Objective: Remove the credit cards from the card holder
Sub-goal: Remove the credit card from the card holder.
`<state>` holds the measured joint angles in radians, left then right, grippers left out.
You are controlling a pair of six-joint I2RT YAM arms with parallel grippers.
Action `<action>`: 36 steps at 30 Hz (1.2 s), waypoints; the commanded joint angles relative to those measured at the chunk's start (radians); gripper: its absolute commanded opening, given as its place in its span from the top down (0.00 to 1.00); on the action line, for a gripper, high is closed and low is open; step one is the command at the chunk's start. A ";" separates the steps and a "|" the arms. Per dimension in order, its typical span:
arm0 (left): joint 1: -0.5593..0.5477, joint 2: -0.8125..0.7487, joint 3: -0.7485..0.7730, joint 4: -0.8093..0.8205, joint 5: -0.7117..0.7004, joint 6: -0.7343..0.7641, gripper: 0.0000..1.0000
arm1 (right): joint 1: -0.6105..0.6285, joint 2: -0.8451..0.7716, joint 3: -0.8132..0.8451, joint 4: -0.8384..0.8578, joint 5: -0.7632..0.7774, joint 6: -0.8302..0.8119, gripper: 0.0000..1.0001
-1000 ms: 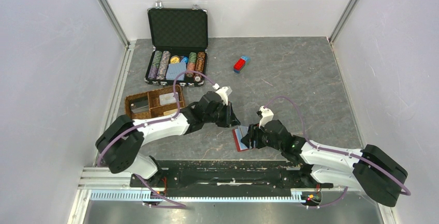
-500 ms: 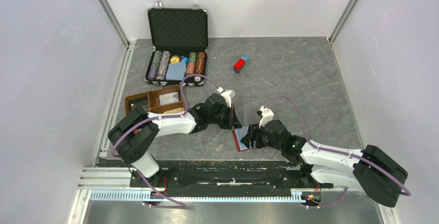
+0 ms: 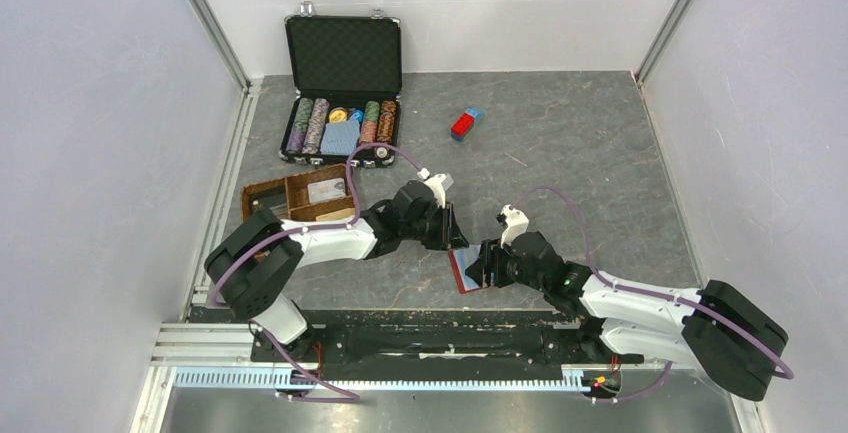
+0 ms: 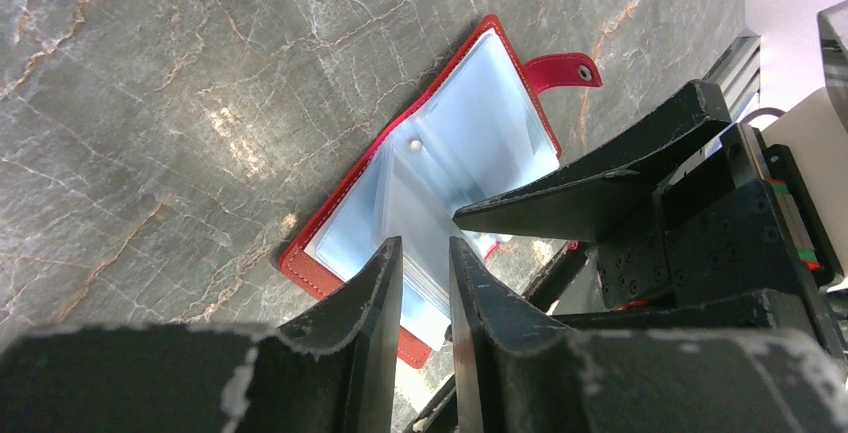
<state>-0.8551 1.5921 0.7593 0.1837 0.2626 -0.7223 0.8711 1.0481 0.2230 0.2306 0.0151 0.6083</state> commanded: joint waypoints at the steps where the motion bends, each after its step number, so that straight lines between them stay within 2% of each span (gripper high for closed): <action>1: -0.005 -0.040 -0.005 0.000 -0.028 0.010 0.69 | -0.007 -0.008 0.000 0.003 -0.001 -0.014 0.44; 15: -0.006 0.009 0.005 0.008 -0.020 0.018 0.82 | -0.007 -0.009 0.005 0.003 -0.008 -0.010 0.44; 21: -0.007 0.023 -0.002 -0.003 -0.040 0.038 0.88 | -0.009 -0.010 0.001 0.005 -0.008 -0.009 0.40; 28: -0.007 0.060 0.003 0.000 -0.041 0.044 0.91 | -0.013 -0.025 -0.008 0.013 -0.009 -0.002 0.38; 32: -0.007 0.067 0.002 0.000 -0.048 0.047 0.91 | -0.017 -0.032 -0.016 0.018 -0.003 -0.001 0.41; 36: -0.007 0.057 -0.006 -0.002 -0.052 0.044 0.90 | -0.016 -0.020 0.006 -0.018 -0.002 -0.017 0.33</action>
<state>-0.8555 1.6543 0.7589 0.1589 0.2363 -0.7132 0.8570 1.0302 0.2146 0.2268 0.0040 0.6094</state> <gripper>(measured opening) 0.095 0.657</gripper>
